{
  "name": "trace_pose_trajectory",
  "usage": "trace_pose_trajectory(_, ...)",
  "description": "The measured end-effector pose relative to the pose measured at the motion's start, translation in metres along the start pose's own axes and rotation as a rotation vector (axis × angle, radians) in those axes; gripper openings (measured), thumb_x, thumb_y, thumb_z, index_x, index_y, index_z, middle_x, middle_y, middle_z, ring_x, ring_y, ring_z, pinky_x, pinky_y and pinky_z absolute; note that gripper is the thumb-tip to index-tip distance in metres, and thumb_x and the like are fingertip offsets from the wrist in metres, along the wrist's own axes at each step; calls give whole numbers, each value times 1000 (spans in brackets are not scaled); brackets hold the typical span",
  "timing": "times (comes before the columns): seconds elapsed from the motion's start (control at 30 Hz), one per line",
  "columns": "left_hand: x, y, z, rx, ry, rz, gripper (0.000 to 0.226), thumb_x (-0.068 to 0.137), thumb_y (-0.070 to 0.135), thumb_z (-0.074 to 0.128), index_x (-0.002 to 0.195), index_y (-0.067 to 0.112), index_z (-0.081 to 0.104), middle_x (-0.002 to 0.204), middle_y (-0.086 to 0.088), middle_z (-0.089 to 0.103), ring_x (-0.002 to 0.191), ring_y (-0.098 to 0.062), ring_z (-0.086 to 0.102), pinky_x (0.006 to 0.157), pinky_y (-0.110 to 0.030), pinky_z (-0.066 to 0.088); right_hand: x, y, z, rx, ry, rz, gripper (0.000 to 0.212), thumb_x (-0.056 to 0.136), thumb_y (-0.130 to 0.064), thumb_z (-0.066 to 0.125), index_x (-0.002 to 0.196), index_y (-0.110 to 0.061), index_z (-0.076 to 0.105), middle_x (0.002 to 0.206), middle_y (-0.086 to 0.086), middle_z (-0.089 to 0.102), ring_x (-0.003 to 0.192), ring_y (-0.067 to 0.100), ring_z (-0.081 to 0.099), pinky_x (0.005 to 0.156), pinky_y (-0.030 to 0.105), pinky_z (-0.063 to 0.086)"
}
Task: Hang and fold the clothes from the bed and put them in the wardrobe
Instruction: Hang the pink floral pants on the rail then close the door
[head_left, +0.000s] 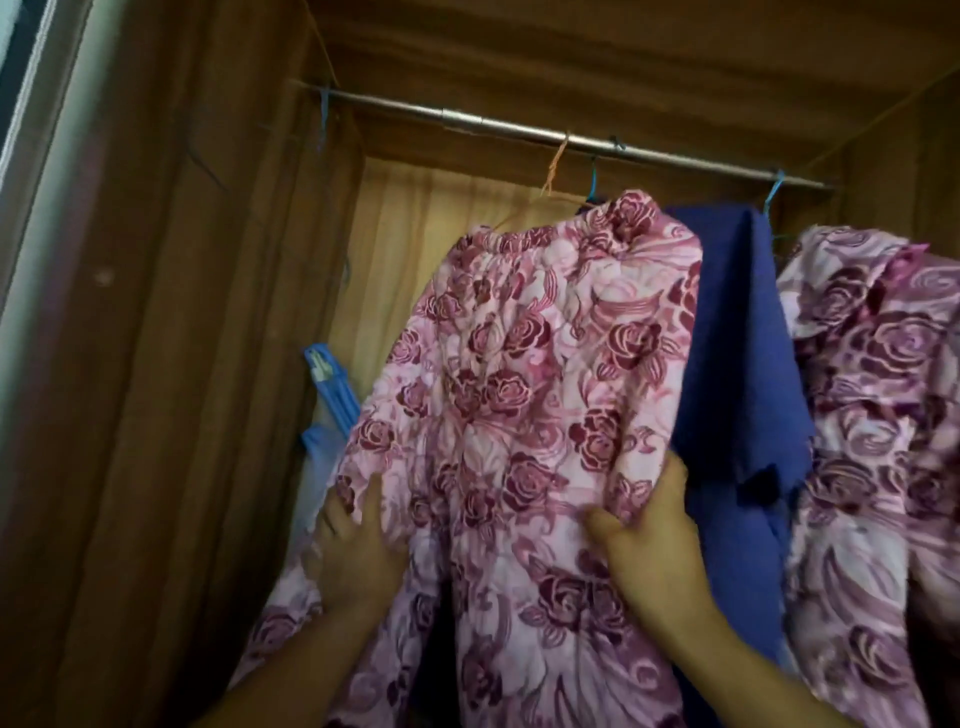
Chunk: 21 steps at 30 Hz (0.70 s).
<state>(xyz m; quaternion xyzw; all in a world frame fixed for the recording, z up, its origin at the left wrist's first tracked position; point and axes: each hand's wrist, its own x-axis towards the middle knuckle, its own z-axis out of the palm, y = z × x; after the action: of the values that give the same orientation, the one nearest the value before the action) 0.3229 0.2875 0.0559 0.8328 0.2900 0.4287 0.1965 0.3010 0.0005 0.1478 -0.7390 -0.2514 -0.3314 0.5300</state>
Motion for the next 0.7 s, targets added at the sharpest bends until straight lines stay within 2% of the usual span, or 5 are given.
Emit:
trace_pose_trajectory(0.2, -63, -45, 17, -56, -245, -205, 106, 85, 59, 63, 158, 36, -10, 152, -20, 34, 135, -40, 39, 106, -52, 39, -83, 69, 22, -76, -122, 198, 76, 83, -26, 75, 136, -41, 23, 100, -8, 65, 80, 23, 62, 72, 32, 46)
trace_pose_trajectory(0.4, -110, -55, 32, -435, -564, -88, 53, 97, 26, 59, 148, 21, 46, 141, -7, 56, 127, -30, 54, 108, -35, 42, -156, 135, 23, -254, -420, 317, 83, 84, -55, 68, 145, -44, 14, 121, -15, 56, 109, 21, 64, 83, 31, 47)
trace_pose_trajectory(0.47, -116, -34, 34, -646, -667, -131, 34, 94, 27, 66, 128, 23, 67, 123, -4, 69, 119, -30, 62, 100, -37, 50, -155, 147, 23, -297, -470, 352, 77, 87, -57, 65, 149, -34, 27, 112, -12, 60, 97, 16, 64, 77, 27, 46)
trace_pose_trajectory(0.57, -109, 12, 37, -970, -827, -139, 26, 82, 15, 73, 108, 21, 77, 105, -9, 77, 97, -28, 73, 81, -36, 59, -124, 153, 31, -313, -369, 343, 58, 89, -50, 67, 135, -22, 46, 85, -11, 58, 69, 9, 55, 59, 26, 41)
trace_pose_trajectory(0.7, -90, 51, 43, -1130, -801, 37, 59, 81, 14, 73, 137, 22, 58, 129, -5, 68, 115, -20, 67, 96, -36, 55, -72, 151, 47, -190, -86, 317, 41, 93, -31, 67, 122, -7, 51, 107, 14, 69, 92, 35, 66, 72, 32, 45)
